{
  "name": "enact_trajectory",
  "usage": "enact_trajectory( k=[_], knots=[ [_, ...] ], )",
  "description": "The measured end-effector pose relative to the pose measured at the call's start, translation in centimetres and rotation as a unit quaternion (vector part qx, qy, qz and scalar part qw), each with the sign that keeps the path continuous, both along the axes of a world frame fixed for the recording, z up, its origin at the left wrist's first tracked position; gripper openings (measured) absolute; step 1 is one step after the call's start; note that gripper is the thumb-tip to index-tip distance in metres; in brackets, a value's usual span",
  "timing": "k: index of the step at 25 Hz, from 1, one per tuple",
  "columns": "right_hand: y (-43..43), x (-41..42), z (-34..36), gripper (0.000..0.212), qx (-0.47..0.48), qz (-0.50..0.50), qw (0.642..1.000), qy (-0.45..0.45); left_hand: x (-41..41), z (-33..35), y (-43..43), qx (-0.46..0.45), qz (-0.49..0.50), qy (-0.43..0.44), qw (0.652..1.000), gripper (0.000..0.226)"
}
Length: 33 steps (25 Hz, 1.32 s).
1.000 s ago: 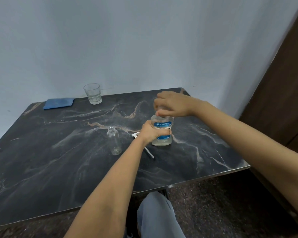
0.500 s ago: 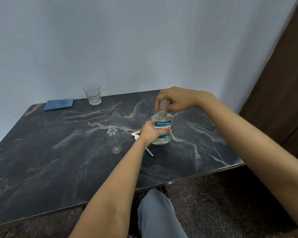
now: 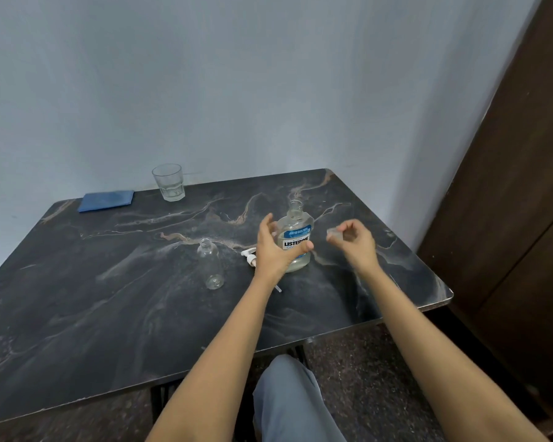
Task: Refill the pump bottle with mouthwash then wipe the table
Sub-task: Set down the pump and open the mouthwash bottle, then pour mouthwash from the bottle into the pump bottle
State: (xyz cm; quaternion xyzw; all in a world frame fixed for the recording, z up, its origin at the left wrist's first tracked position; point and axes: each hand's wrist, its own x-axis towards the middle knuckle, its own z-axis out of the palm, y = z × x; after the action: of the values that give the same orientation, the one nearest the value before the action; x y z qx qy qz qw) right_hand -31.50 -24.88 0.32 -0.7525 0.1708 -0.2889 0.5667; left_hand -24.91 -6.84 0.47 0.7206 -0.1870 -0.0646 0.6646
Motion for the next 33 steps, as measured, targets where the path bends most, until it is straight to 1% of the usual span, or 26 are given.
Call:
enact_trajectory(
  k=[2,6,9,11,13,15,16,18,20,21,23,24,26,28,30,33],
  knots=[
    [0.2,-0.6,-2.0,0.026,-0.029,-0.013,0.999,0.030,-1.6,-0.4,0.9,0.004,0.047,-0.054,0.997,0.109],
    [0.3,-0.6,-3.5,0.027,-0.077,-0.031,0.994,0.077,-4.6,-1.8,3.7,-0.011,0.105,-0.172,0.979,0.084],
    [0.3,-0.4,-3.8,0.038,-0.101,-0.044,0.987,0.113,-5.1,-2.6,6.4,0.015,0.186,-0.279,0.942,0.065],
    [0.6,-0.5,-3.6,0.045,-0.120,-0.042,0.985,0.118,-4.8,-3.0,8.2,0.029,0.254,-0.313,0.915,0.058],
    [1.2,-1.0,-3.3,0.052,-0.154,-0.071,0.983,0.073,-4.2,-3.3,9.9,0.030,0.308,-0.291,0.905,0.058],
    [2.4,-1.5,-2.8,0.048,-0.181,-0.107,0.977,-0.018,-3.4,-3.4,11.4,0.040,0.328,-0.236,0.914,0.064],
    [3.0,-1.6,-2.5,0.048,-0.177,-0.103,0.977,-0.054,-2.9,-3.4,11.9,0.047,0.320,-0.209,0.923,0.070],
    [4.5,-1.3,-1.7,0.052,-0.129,-0.043,0.988,-0.073,-1.9,-3.7,12.6,0.054,0.270,-0.149,0.950,0.082],
    [5.7,-0.3,-1.2,0.060,-0.074,0.037,0.995,-0.052,-1.3,-3.9,12.9,0.056,0.211,-0.093,0.971,0.092],
    [6.1,0.2,-1.2,0.064,-0.049,0.073,0.995,-0.043,-1.1,-4.1,13.0,0.058,0.191,-0.077,0.977,0.094],
    [6.9,1.1,-1.5,0.068,0.003,0.132,0.991,-0.028,-0.8,-4.4,13.2,0.066,0.174,-0.063,0.980,0.090],
    [7.1,1.5,-1.8,0.066,0.019,0.150,0.988,-0.019,-0.6,-4.6,13.3,0.070,0.172,-0.058,0.981,0.085],
    [7.4,1.8,-2.6,0.054,0.020,0.150,0.988,-0.010,-0.5,-4.9,13.4,0.077,0.171,-0.052,0.981,0.069],
    [7.7,1.9,-2.8,0.045,0.021,0.137,0.990,-0.022,-0.6,-5.0,13.4,0.076,0.169,-0.050,0.981,0.057],
    [8.3,1.8,-2.4,0.043,0.003,0.128,0.991,-0.037,-0.7,-4.9,13.4,0.073,0.169,-0.046,0.982,0.053],
    [9.2,1.4,-1.2,0.047,-0.088,0.143,0.985,-0.044,-0.7,-4.7,13.3,0.072,0.163,-0.036,0.983,0.052]
  ],
)
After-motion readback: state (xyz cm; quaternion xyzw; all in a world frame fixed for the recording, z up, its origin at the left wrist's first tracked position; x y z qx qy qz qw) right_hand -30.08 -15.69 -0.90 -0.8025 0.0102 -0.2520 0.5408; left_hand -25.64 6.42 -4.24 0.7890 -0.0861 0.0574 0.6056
